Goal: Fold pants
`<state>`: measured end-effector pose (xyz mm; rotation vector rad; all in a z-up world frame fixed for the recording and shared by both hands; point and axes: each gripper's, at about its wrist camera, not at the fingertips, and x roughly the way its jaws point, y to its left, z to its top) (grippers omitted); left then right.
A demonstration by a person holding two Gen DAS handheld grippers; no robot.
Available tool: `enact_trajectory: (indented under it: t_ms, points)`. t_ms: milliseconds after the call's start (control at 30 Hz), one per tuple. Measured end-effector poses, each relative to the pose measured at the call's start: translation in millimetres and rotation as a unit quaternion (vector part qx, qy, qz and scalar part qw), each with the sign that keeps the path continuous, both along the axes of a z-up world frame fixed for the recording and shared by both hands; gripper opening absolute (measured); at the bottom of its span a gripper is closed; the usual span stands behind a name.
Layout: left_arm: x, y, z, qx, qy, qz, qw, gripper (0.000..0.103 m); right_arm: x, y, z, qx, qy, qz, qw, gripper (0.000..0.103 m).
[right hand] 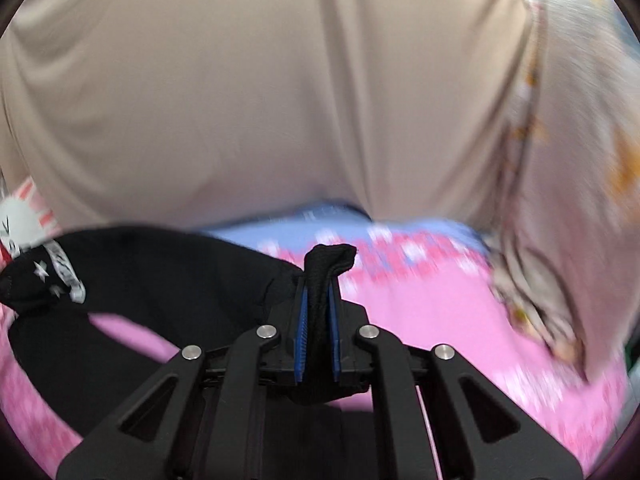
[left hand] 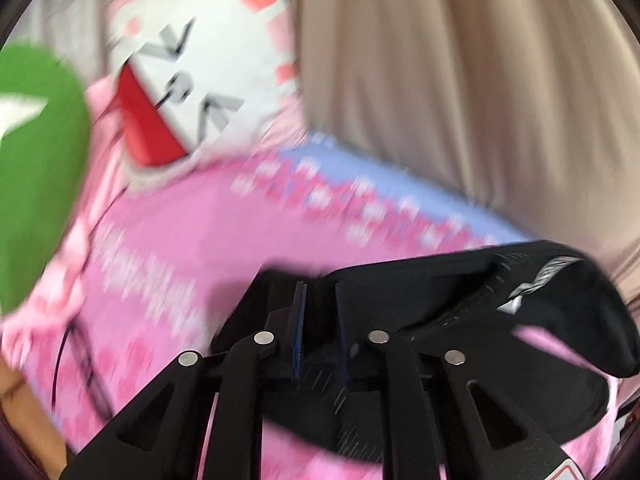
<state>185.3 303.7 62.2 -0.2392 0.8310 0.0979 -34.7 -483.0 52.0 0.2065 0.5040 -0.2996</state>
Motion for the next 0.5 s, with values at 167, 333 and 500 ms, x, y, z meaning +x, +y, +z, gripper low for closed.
enact_trajectory:
  t_ms: [167,333,500]
  points:
    - [-61,4,-47,0.001,0.020,0.035,0.9992,0.067,-46,9,-57,0.023,0.075,-0.038,0.996,0.028]
    - [-95,5,-65,-0.164,0.001,0.028,0.9861,0.086,-98,32,-55,0.038,0.014,-0.073,0.996,0.077]
    - [-75,0,-96,-0.281,0.025,0.043,0.9583,0.086,-114,59,-47,0.075,-0.026,-0.048,0.996,0.080]
